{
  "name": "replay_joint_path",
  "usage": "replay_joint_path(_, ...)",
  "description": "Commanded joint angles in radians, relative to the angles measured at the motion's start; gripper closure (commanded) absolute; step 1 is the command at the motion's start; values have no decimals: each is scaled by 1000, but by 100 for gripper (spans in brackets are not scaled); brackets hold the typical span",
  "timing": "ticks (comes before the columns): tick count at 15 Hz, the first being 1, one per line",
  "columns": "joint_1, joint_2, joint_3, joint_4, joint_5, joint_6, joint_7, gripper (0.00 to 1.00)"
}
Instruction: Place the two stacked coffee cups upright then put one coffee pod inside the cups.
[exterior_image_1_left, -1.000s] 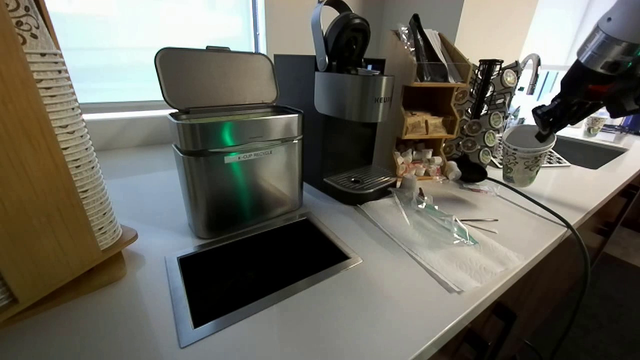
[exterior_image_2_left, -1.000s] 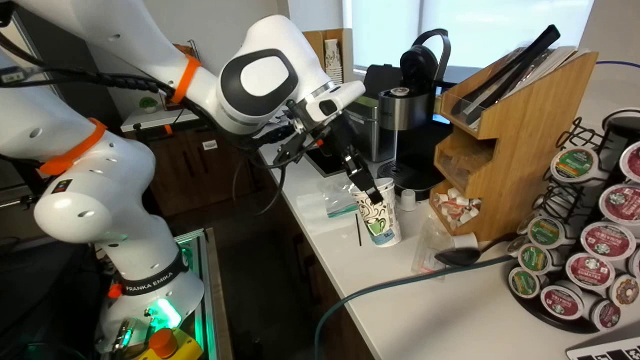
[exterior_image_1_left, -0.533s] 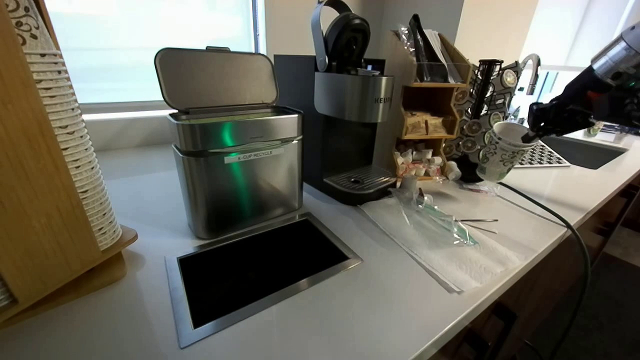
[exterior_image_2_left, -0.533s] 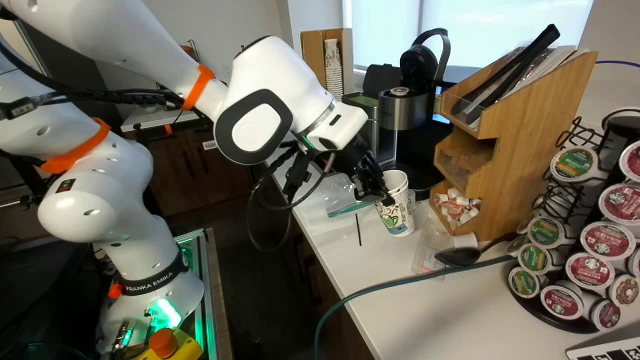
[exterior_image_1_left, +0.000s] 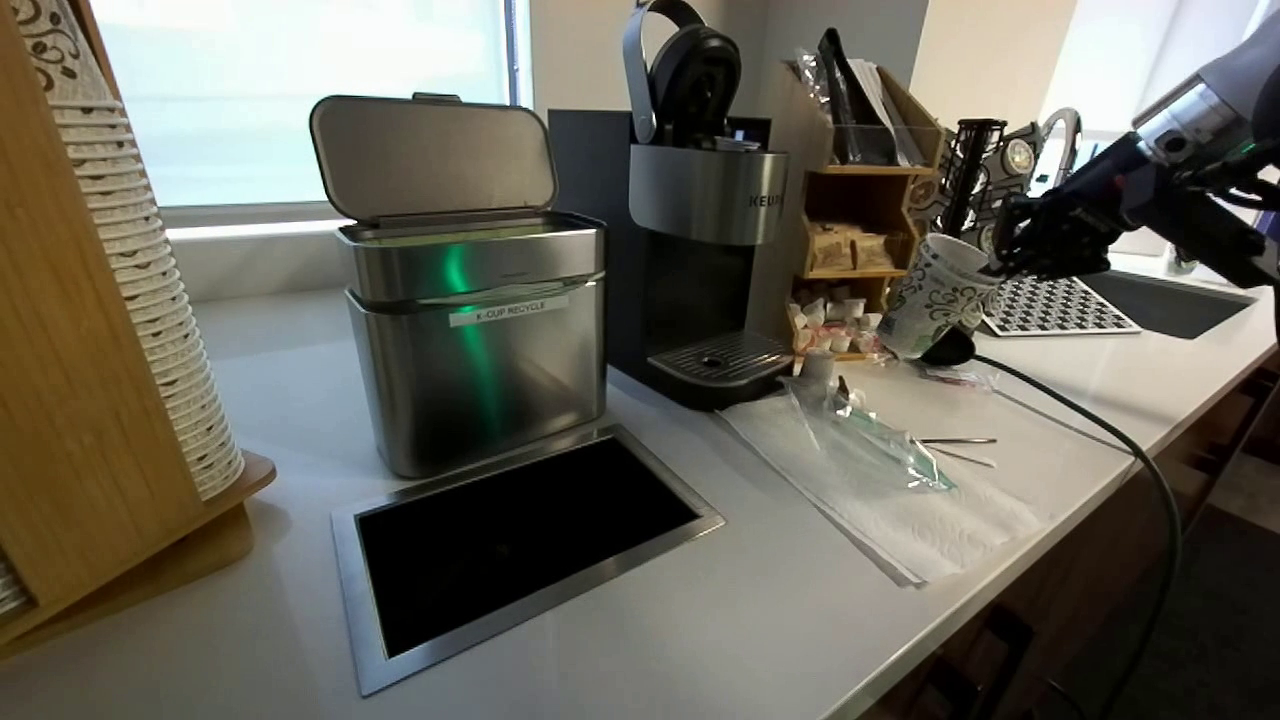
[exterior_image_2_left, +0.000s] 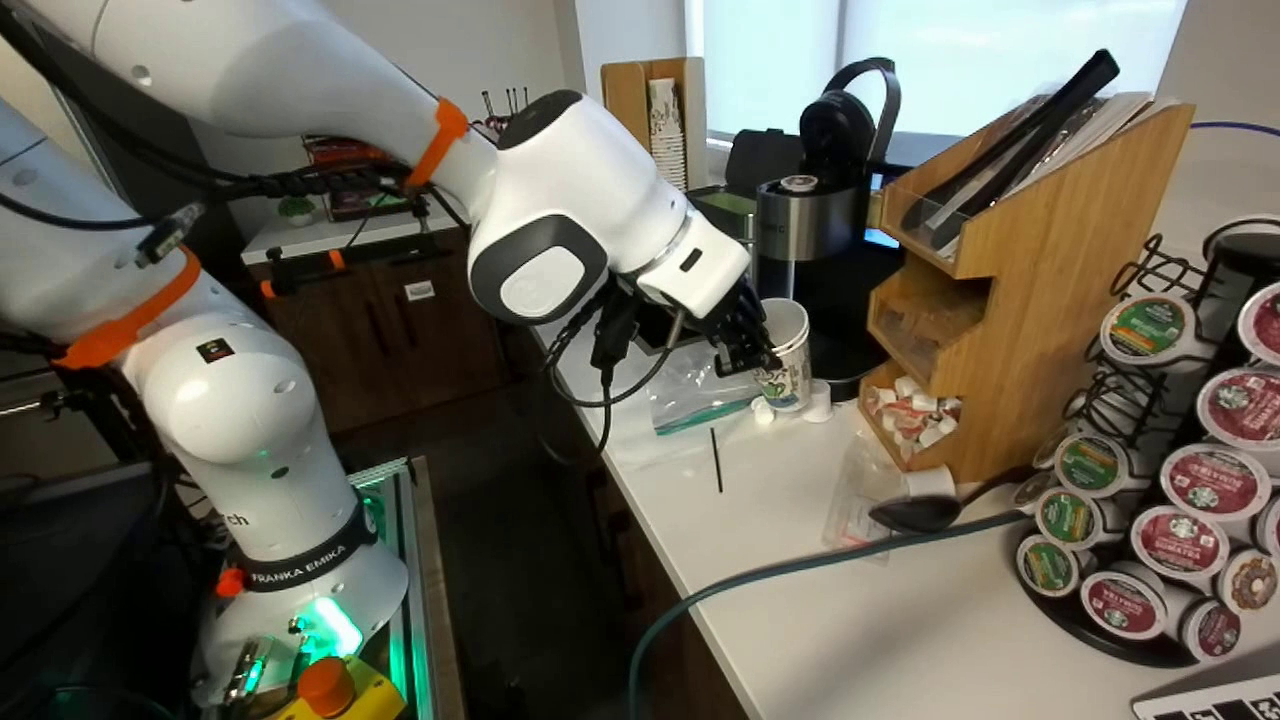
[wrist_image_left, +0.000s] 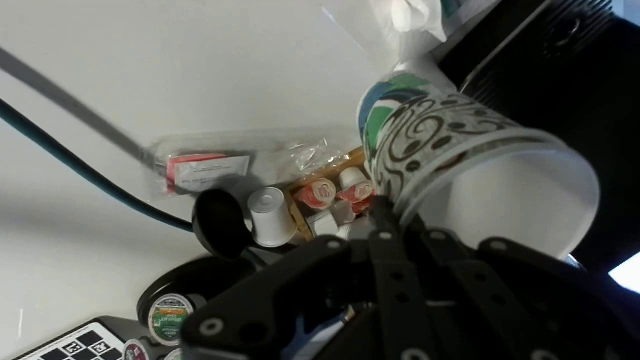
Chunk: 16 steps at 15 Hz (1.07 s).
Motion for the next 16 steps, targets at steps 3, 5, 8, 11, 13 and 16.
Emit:
replay_joint_path(3,-299,24,205,18,149,-238,-224,99)
replay_joint_path(5,-341,28,267,4,215,-203,-266,95)
replay_joint_path(8,-448,61,354,19,184,-229,-261,99)
replay_joint_path(11,-482,79,395,29,235,-251,-270,99)
replay_joint_path(13,-509,93,423,34,260,-257,-262,99)
replay_joint_path(16,-551,114,457,41,275,-259,-245,62)
